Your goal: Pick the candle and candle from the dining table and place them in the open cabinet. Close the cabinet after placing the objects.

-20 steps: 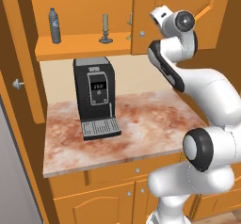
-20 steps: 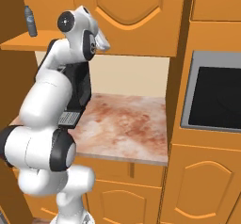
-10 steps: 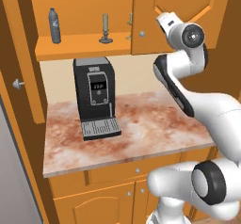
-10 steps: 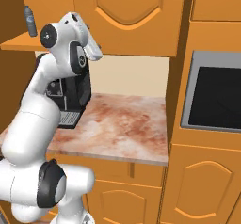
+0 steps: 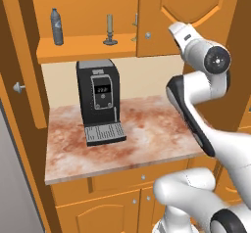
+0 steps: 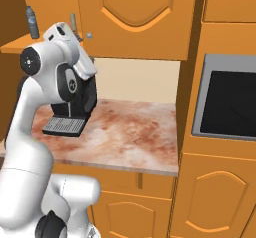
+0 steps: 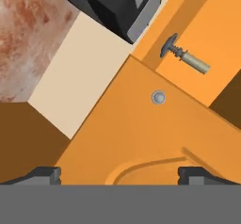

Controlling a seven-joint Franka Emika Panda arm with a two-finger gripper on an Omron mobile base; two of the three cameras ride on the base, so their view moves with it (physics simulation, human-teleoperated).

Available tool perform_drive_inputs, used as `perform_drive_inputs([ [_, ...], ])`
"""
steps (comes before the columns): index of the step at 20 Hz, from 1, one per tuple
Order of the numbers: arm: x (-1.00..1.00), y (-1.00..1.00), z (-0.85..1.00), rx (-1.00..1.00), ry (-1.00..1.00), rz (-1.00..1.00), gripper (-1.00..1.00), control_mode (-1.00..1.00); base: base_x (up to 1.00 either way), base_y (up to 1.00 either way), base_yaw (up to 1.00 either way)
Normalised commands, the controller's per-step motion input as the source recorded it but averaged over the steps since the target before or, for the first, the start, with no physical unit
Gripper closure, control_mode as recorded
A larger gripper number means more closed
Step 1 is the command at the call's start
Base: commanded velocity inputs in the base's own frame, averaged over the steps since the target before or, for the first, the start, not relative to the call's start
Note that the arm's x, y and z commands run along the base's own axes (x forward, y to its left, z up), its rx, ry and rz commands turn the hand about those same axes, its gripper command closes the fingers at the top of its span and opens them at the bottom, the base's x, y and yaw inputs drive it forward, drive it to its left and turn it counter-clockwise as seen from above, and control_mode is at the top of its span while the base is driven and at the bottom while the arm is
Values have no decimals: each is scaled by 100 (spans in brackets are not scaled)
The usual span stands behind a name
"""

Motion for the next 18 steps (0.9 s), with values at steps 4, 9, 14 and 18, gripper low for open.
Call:
perform_drive_inputs([
  [4, -84, 28, 0, -1, -8, 4, -100, -100, 0, 0, 0],
  [9, -61, 37, -1, -3, -4, 6, -100, -100, 0, 0, 0],
  [14, -38, 15, -10, 0, 0, 11, -100, -100, 0, 0, 0],
  [18, -42, 21, -12, 0, 0, 7, -100, -100, 0, 0, 0],
])
